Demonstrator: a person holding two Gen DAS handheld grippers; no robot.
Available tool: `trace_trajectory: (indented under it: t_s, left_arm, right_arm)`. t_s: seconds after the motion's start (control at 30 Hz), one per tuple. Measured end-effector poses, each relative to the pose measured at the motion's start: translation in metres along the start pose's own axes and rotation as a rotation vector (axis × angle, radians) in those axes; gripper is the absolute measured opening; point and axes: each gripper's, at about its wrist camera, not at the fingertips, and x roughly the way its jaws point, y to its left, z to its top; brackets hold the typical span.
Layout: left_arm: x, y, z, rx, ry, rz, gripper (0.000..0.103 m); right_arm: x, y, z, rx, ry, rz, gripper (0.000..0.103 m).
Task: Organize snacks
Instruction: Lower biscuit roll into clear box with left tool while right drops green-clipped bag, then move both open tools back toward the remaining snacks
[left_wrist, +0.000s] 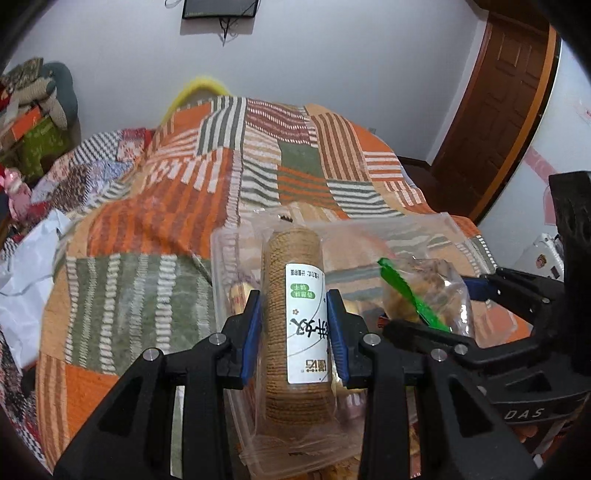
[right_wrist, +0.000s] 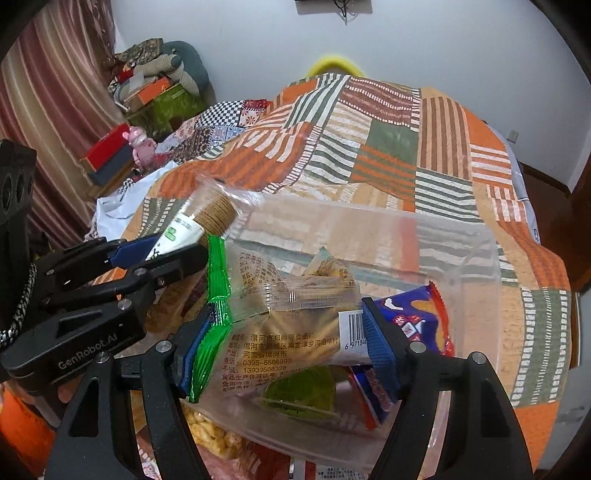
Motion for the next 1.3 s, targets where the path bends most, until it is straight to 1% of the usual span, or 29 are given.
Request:
trace_trajectory:
  t_s: [0.07, 0.17, 0.33, 0.37, 0.43, 0.5, 0.53, 0.6, 0.63, 0.7, 0.77, 0.87, 1.07, 1.23, 1.3]
  left_arm:
    - [0.000, -0.001, -0.003, 0.006, -0.002, 0.012, 0.034]
    - [-0.009, -0.003, -0.007, 0.028, -0.027, 0.038, 0.034]
    - [-0.029, -0.009, -0.011, 0.059, -0.036, 0.040, 0.035]
    - [-0.034, -0.010, -0.012, 0.062, -0.037, 0.040, 0.037]
    - [-0.043, -0.012, -0.014, 0.065, -0.040, 0.039, 0.041]
    - [-0.055, -0.015, -0.017, 0.065, -0.051, 0.034, 0.049]
    - [-0.061, -0.016, -0.018, 0.066, -0.056, 0.032, 0.051]
    - [-0.075, -0.019, -0.022, 0.068, -0.068, 0.033, 0.060]
    - [-0.082, -0.021, -0.024, 0.070, -0.076, 0.034, 0.062]
    - [-0.096, -0.025, -0.031, 0.078, -0.087, 0.039, 0.071]
    - [-0.108, -0.028, -0.038, 0.082, -0.093, 0.042, 0.078]
    - [-0.120, -0.032, -0.051, 0.089, -0.084, 0.044, 0.085]
    - [-0.126, -0.038, -0.082, 0.098, -0.034, 0.035, 0.086]
    - [-0.121, -0.046, -0.114, 0.092, 0.015, 0.011, 0.086]
    - [-0.116, -0.051, -0.125, 0.089, 0.040, -0.005, 0.086]
  right_arm:
    - [0.000, 0.004, 0.000, -0.018, -0.004, -0.020, 0.072]
    - [-0.002, 0.007, -0.001, -0.038, -0.007, -0.037, 0.074]
    - [-0.017, 0.008, -0.006, -0.039, -0.024, -0.034, 0.075]
    - [-0.022, 0.009, -0.007, -0.039, -0.032, -0.036, 0.075]
    - [-0.034, 0.008, -0.010, -0.037, -0.054, -0.043, 0.075]
    - [-0.048, 0.008, -0.013, -0.035, -0.076, -0.051, 0.077]
    - [-0.055, 0.008, -0.016, -0.034, -0.088, -0.052, 0.079]
    - [-0.069, 0.007, -0.021, -0.036, -0.110, -0.057, 0.083]
    - [-0.076, 0.007, -0.024, -0.037, -0.124, -0.065, 0.084]
    - [-0.088, 0.008, -0.030, -0.042, -0.142, -0.082, 0.085]
    - [-0.100, 0.009, -0.039, -0.047, -0.156, -0.096, 0.085]
    - [-0.112, 0.010, -0.052, -0.050, -0.170, -0.116, 0.087]
    - [-0.125, 0.005, -0.085, -0.020, -0.171, -0.130, 0.089]
    - [-0.125, -0.005, -0.116, 0.028, -0.133, -0.108, 0.089]
    - [-0.121, -0.009, -0.128, 0.044, -0.108, -0.113, 0.089]
